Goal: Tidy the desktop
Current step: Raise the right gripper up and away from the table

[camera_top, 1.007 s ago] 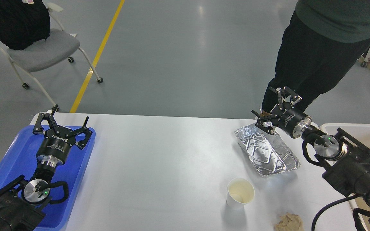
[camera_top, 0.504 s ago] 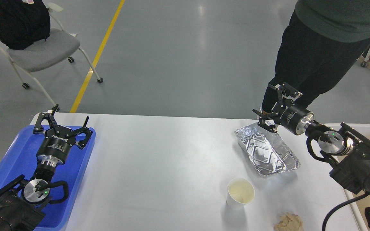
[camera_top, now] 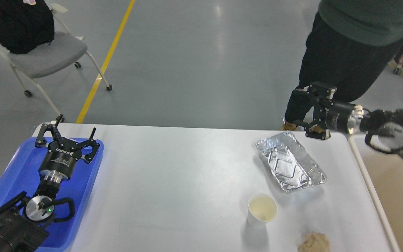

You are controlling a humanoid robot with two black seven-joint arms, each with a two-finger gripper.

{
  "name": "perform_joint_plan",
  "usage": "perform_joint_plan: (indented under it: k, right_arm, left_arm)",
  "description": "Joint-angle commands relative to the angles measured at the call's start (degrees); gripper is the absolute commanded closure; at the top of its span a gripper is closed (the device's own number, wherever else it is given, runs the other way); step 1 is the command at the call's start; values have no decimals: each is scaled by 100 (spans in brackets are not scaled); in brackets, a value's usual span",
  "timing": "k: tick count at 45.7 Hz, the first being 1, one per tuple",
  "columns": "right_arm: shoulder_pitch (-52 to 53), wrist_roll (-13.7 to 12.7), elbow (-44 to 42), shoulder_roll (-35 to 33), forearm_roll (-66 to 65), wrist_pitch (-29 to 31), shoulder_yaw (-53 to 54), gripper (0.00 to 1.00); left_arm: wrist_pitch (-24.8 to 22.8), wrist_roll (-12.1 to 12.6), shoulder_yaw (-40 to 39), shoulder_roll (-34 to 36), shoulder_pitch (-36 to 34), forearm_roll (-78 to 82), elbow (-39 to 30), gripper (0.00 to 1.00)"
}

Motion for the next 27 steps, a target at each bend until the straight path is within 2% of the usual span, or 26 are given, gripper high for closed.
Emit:
perform_joint_plan:
  k: [1, 5, 9, 20, 27]
  right_arm:
    - [1750, 39, 949, -757, -103, 2, -2841, 0]
    - [2838, 65, 1589, -863, -103, 11, -4403, 0]
    - [3640, 65, 2240, -924, -121, 11, -5312, 0]
    - [5478, 65, 3762, -889, -560, 11, -7027, 0]
    - [6225, 65, 3973, -723, -981, 125, -7801, 0]
  left_arm:
    - [0, 0, -4, -1, -1, -2, -1, 1]
    - [0, 0, -4, -1, -1, -2, -1, 1]
    - [0, 0, -4, -1, -1, -2, -1, 1]
    - [0, 0, -4, -1, 8, 7, -1, 1]
    - [-9, 0, -4, -1, 8, -2, -1, 1]
